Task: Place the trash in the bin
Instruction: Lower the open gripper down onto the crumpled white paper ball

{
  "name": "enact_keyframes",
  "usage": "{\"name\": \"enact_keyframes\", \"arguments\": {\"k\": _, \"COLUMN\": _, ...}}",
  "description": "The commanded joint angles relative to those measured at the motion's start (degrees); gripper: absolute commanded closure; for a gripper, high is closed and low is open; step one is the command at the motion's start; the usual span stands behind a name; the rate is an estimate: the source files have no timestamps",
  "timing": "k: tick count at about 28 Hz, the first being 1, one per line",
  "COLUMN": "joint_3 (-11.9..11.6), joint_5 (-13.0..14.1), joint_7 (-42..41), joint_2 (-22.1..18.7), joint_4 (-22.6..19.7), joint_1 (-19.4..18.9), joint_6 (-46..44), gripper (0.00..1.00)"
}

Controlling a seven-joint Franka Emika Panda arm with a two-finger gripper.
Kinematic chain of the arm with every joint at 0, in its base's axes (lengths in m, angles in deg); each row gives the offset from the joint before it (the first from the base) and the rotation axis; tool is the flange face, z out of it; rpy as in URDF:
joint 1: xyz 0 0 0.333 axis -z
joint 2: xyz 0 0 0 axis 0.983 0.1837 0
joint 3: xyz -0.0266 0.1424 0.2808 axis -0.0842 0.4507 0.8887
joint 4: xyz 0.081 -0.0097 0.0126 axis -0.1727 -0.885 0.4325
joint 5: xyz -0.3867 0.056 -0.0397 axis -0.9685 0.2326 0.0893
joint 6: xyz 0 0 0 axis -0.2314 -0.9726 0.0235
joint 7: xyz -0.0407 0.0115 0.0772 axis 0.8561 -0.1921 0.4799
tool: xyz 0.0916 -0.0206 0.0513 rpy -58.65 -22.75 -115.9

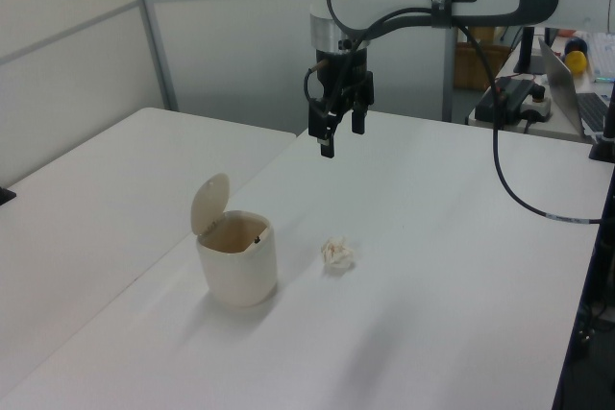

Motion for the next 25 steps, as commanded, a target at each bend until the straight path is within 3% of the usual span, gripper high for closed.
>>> {"name": "enact_keyframes", "arguments": {"k": 1, "joint_3": -0.62, "joint_5": -0.37, "joint_7": 1.11, "joint_2": 2.14, "joint_4": -0.34, "joint_1": 1.22, "joint_6": 1.31, "gripper": 0.0}}
{"name": "enact_keyframes", "arguments": {"k": 6, "joint_3": -0.81, "joint_5": 0.41, "joint_7": 1.03, "joint_2": 3.47, "joint_4": -0.33, "joint_1": 3.52, "joint_6": 1.4, "gripper": 0.0}}
{"name": "enact_keyframes", "arguments": {"k": 12, "joint_3": -0.89, "joint_5": -0.11, "joint_7": 1.03, "joint_2": 11.2, "joint_4": -1.04, "joint_1": 4.14, "joint_6": 6.14, "gripper": 0.0}}
{"name": "enact_keyframes", "arguments": {"k": 14, "joint_3": -0.89, "joint_5": -0.38, "joint_7": 1.03, "joint_2": 13.84, "joint_4": -2.35, "joint_1": 4.49, "joint_6": 9.65, "gripper": 0.0}}
{"name": "enact_keyframes", "arguments": {"k": 21, "joint_3": -0.98, "joint_5": -0.47, "joint_7": 0.94, "joint_2": 16.39, "joint_4": -8.41, "joint_1": 4.49, "joint_6": 19.59, "gripper": 0.0}}
{"name": "enact_keyframes", "arguments": {"k": 25, "joint_3": -0.89, "joint_5": -0.9, "joint_7": 1.03, "joint_2": 19.54, "joint_4": -9.21, "joint_1": 4.14, "joint_6": 22.84, "gripper": 0.0}}
